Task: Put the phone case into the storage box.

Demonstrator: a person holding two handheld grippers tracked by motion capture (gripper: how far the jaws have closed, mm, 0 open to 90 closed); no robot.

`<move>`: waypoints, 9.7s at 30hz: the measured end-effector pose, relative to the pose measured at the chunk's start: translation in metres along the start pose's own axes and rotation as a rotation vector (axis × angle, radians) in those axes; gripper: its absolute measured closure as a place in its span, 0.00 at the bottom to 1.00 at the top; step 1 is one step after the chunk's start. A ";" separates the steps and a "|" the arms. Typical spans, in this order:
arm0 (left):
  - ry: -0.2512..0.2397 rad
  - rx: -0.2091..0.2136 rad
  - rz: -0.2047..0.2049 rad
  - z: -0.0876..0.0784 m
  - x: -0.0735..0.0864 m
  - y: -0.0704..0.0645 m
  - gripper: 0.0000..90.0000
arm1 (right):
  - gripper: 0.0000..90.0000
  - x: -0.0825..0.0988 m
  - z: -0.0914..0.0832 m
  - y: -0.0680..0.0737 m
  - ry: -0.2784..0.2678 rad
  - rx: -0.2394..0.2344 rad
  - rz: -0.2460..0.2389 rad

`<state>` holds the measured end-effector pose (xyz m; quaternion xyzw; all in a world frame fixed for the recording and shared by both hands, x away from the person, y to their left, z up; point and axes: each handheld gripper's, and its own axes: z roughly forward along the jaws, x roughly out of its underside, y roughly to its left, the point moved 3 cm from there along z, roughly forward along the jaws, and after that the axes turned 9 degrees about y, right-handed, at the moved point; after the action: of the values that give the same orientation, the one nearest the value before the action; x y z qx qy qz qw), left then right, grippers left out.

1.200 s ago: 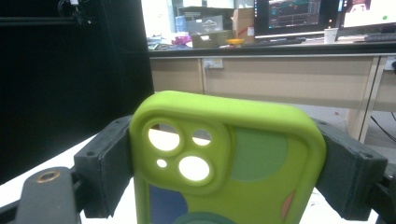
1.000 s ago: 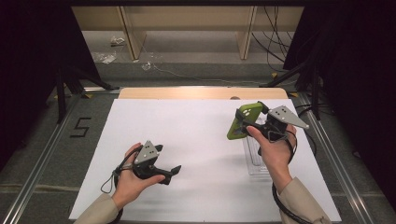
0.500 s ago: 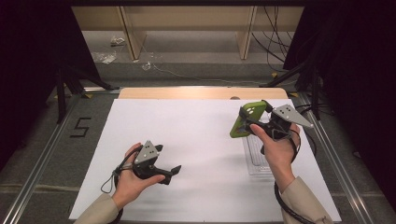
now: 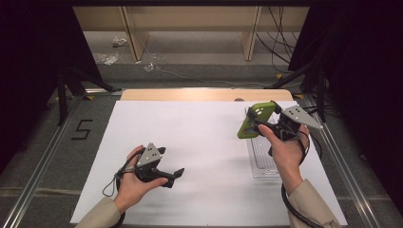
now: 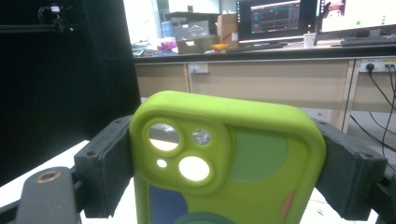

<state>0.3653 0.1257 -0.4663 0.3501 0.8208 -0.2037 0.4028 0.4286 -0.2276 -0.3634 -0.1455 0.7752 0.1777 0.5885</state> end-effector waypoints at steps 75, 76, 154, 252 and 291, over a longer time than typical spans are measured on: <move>-0.013 -0.001 -0.013 -0.002 -0.001 0.002 0.00 | 0.19 -0.003 -0.009 -0.032 -0.018 0.102 0.019; -0.013 -0.001 -0.012 -0.002 -0.001 0.002 0.00 | 0.19 -0.003 -0.009 -0.032 -0.018 0.104 0.018; -0.011 0.010 -0.023 0.000 -0.001 0.004 0.00 | 0.19 0.000 0.025 -0.058 0.066 0.176 -0.031; -0.011 0.010 -0.029 -0.006 0.004 0.007 0.00 | 0.19 0.009 0.095 -0.082 0.166 0.241 -0.026; -0.011 0.011 -0.032 -0.006 0.004 0.007 0.00 | 0.19 0.015 0.116 -0.091 0.205 0.265 -0.035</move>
<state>0.3658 0.1361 -0.4664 0.3382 0.8229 -0.2166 0.4020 0.5643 -0.2568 -0.4158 -0.0975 0.8451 0.0481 0.5234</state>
